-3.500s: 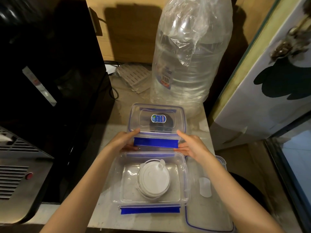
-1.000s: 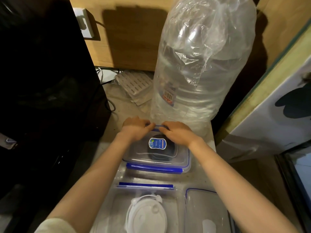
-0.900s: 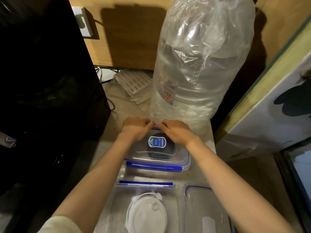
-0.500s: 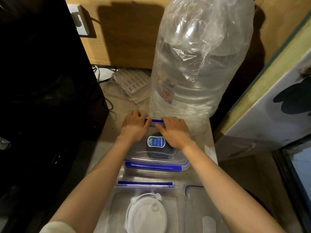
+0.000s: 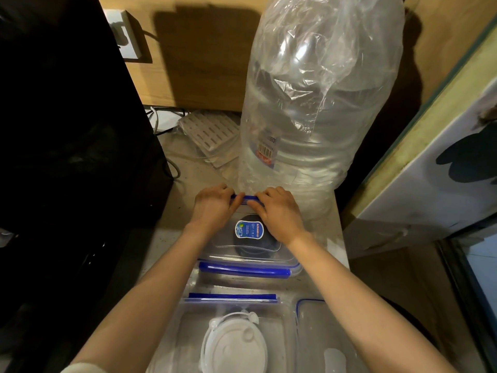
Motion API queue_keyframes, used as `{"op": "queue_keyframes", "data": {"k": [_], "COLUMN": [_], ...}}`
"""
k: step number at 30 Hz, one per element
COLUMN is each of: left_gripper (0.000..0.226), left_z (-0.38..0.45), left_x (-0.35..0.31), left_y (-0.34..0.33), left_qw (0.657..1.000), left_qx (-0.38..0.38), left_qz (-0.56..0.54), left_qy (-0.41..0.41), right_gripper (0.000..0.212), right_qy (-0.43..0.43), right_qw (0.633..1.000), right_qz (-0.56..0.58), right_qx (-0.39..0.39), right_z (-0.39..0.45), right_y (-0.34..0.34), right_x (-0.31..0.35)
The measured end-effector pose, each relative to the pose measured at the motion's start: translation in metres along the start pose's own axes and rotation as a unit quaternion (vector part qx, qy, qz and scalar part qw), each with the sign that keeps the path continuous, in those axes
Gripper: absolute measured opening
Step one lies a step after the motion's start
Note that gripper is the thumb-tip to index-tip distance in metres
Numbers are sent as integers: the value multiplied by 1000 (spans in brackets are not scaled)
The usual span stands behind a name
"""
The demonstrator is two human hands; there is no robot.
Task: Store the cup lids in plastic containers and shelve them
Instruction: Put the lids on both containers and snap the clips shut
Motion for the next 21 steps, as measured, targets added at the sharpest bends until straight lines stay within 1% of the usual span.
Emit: {"op": "queue_keyframes", "data": {"k": [5, 9, 12, 14, 18, 20, 21], "left_gripper": [58, 65, 69, 67, 55, 48, 45], "left_z": [-3, -3, -6, -7, -9, -8, -8], "left_x": [-1, -4, -2, 0, 2, 2, 3], "left_y": [1, 0, -1, -1, -1, -1, -3], "left_qw": [1000, 999, 999, 999, 999, 999, 999], "left_qx": [-4, -1, -25, -31, -41, -46, -50], "left_qz": [23, 34, 22, 20, 19, 10, 5], "left_qy": [5, 1, 2, 3, 2, -3, -7], "right_gripper": [40, 41, 41, 42, 56, 59, 60], "right_qy": [-9, -14, -22, -37, -142, -196, -226], "right_qw": [1000, 1000, 999, 998, 981, 957, 938], "right_qz": [19, 26, 46, 59, 130, 210, 262], "right_qx": [1, 10, 3, -2, 37, 37, 31], "right_z": [-3, -3, -5, -4, -1, -3, -7], "right_y": [2, 3, 5, 7, 14, 19, 22], "right_x": [2, 3, 3, 2, -5, -15, -20]}}
Point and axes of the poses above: each hand's wrist, its own z-axis towards the middle knuckle, its own y-axis out of the back of the hand, x = y × z, the point moved 1 cm from there along z, towards the middle knuckle, and after that the axes turned 7 degrees about z, right-handed, at the moved point
